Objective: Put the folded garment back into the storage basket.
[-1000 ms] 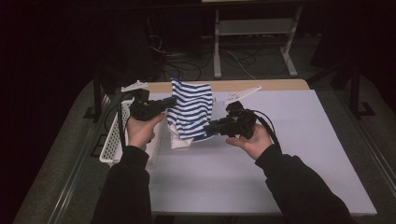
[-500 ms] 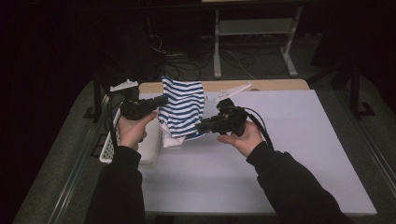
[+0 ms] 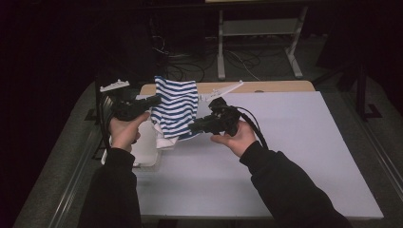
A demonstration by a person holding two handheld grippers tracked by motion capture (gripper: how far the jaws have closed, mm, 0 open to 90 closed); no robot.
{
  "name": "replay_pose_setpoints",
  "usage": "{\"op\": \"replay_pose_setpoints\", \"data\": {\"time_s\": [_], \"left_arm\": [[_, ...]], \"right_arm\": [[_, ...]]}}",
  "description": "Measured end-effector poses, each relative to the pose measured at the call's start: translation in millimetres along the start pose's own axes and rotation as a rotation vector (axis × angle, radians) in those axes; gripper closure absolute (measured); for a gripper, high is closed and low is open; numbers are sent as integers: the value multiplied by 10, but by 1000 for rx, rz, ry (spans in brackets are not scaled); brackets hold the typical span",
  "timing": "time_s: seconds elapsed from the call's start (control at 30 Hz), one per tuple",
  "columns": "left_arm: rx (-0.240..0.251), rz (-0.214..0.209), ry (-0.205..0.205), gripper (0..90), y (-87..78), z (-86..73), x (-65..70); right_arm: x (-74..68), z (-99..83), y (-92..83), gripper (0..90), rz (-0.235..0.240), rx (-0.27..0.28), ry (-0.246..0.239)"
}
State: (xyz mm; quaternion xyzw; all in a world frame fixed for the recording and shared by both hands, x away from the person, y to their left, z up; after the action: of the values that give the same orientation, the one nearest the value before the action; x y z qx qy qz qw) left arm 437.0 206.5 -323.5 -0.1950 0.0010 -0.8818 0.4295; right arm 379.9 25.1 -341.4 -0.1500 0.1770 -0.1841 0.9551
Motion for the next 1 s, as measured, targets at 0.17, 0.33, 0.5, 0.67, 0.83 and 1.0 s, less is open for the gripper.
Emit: {"op": "replay_pose_setpoints", "data": {"time_s": [0.17,0.33,0.5,0.67,0.83,1.0], "left_arm": [[3,15,-8,828,-67,35,-85],[11,23,-21,827,-121,56,-157],[23,28,-32,827,-191,68,-212],[23,38,-40,827,-270,77,-296],[25,51,-47,827,-344,96,-390],[31,69,-48,828,-410,118,-493]], "right_arm": [[-35,45,89,768,5,2,5],[-60,80,176,767,10,8,6],[-102,101,251,767,13,0,-1],[-143,128,341,767,17,3,-8],[-177,148,439,767,25,6,-8],[-215,196,555,768,38,12,-6]]}}
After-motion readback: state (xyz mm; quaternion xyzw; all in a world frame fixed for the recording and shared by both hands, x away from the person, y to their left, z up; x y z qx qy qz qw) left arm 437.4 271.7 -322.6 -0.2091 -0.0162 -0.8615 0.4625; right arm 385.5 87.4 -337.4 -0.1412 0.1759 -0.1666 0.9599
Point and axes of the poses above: each handheld gripper's, and its own axes: y roughly forward along the jaws, z roughly out of its top, x roughly to its right, the point moved 8 cm from there along y, roughly forward along the jaws, and after that the axes turned 12 degrees about x, right-handed, at the moved point
